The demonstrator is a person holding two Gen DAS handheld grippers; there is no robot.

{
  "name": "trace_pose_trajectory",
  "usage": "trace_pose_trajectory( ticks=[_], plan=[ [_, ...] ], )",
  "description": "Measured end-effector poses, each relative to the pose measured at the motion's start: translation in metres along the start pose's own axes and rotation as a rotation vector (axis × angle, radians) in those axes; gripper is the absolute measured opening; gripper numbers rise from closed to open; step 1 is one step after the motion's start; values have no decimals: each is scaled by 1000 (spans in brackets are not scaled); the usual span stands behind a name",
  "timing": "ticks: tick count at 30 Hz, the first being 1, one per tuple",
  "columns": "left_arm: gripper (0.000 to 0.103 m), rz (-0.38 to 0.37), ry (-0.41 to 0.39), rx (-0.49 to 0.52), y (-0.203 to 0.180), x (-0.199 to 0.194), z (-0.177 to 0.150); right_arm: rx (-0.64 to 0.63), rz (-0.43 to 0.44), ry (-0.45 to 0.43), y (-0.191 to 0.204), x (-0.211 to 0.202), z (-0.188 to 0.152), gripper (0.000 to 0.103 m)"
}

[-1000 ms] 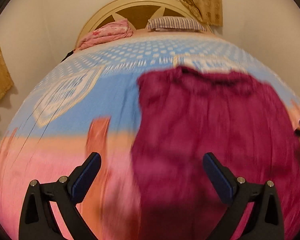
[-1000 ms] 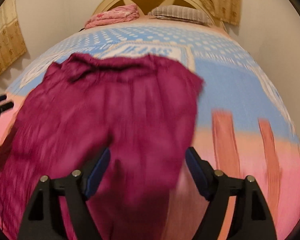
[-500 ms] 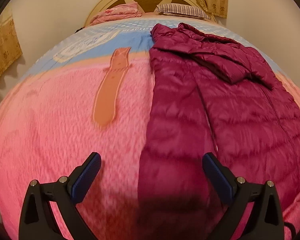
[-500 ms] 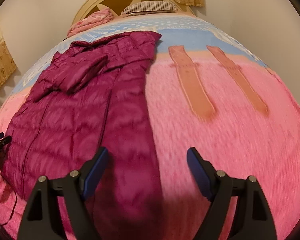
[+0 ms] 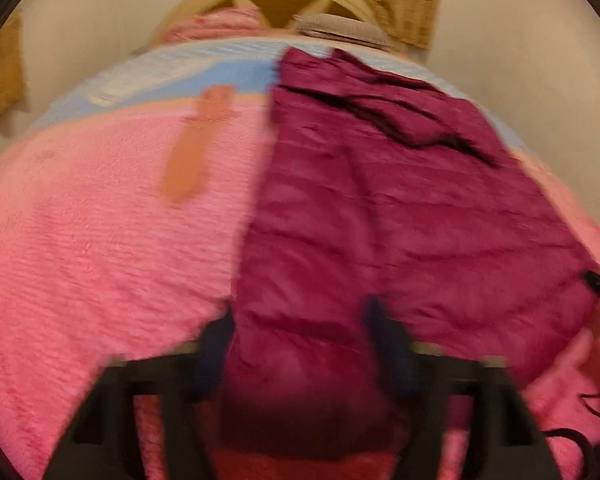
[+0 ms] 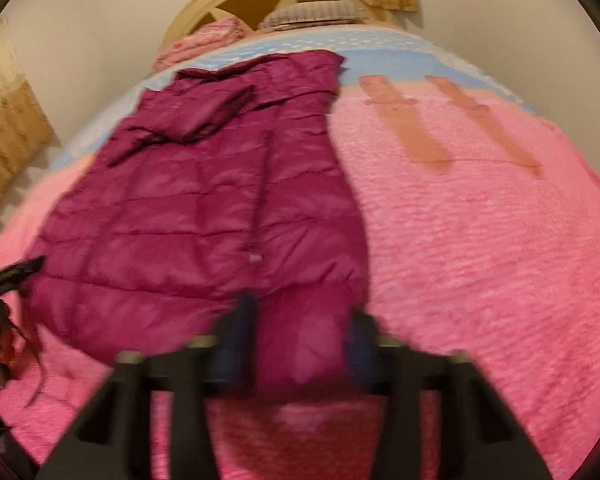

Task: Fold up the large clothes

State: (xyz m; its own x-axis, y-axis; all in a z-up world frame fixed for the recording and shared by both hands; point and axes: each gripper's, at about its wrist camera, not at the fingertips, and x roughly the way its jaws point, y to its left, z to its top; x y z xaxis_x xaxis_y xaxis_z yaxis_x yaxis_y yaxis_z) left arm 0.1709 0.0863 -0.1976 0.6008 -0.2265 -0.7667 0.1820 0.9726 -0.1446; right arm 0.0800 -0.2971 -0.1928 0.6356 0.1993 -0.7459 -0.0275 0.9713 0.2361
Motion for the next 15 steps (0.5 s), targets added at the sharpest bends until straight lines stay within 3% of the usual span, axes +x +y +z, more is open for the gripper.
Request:
trace_pose_trajectory(
  ticks=[2, 5, 15],
  plan=[
    [27, 33, -6, 31, -7, -8, -2, 26, 29, -13, 2, -3, -3, 15],
    [9, 36, -29, 54, -12, -24, -4, 36, 53, -75, 6, -19, -6, 11],
    [4, -112, -203, 50, -17, -135, 6, 2, 122, -282, 13, -115, -2, 9]
  ],
)
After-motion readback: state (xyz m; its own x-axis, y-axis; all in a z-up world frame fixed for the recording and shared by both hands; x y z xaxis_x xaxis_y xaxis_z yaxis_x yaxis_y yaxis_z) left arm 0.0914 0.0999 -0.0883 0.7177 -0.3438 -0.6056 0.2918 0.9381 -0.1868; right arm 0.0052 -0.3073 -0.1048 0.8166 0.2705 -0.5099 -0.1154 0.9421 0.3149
